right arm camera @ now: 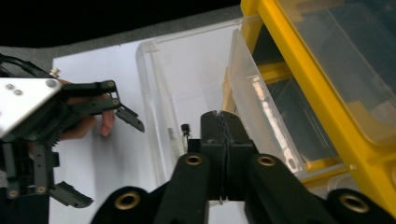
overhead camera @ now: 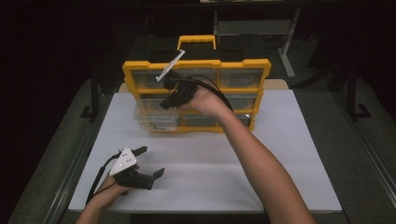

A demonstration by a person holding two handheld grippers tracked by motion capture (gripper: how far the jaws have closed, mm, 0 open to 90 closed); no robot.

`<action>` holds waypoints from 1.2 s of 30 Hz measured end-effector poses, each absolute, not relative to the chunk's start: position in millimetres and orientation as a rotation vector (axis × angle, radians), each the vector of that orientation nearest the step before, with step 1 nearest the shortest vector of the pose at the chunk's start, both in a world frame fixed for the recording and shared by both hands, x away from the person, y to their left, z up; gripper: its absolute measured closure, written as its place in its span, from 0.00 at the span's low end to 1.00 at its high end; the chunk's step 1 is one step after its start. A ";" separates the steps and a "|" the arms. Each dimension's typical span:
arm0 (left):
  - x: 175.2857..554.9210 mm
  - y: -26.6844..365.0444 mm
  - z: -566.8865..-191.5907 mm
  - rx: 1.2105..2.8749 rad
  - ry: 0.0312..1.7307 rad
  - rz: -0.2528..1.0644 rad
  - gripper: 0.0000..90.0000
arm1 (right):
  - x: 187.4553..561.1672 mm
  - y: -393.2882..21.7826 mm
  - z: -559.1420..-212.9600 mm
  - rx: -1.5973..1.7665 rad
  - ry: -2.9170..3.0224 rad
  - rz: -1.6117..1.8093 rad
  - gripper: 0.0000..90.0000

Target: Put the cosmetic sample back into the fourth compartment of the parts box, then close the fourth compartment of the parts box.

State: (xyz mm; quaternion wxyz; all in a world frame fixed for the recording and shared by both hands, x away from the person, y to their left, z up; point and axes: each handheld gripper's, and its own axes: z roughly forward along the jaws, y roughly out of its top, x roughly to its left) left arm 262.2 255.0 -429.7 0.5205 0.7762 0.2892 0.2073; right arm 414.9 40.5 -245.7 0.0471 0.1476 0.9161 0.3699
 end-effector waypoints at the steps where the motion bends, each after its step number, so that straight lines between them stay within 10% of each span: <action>1: 262.3 255.0 -429.8 1.863 0.692 0.498 0.00 | 413.9 38.7 -245.2 0.446 2.795 1.146 0.99; 36: 261.4 253.3 -430.7 1.882 0.685 0.497 0.00 | 375.4 44.4 -268.1 0.359 2.850 1.169 0.99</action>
